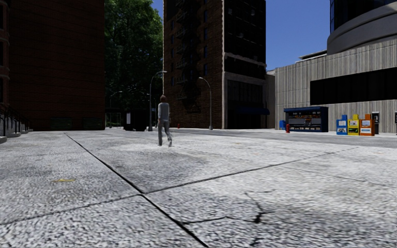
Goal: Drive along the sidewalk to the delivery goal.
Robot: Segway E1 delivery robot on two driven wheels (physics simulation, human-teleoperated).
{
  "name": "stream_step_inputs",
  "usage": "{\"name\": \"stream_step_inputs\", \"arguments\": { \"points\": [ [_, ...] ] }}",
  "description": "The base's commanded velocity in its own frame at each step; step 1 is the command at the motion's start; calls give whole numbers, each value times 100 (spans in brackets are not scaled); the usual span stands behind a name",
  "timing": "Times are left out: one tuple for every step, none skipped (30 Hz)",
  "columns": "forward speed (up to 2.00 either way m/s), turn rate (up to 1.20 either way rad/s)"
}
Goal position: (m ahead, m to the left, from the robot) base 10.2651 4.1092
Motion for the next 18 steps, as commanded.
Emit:
{"name": "stream_step_inputs", "arguments": {
  "points": [
    [200,18],
    [200,18],
    [200,18],
    [200,18],
    [200,18],
    [200,18],
    [200,20],
    [200,24],
    [200,31],
    [200,31],
    [200,35],
    [200,36],
    [200,36],
    [200,36],
    [200,37],
    [200,37],
    [200,37],
    [200,37]
  ]
}}
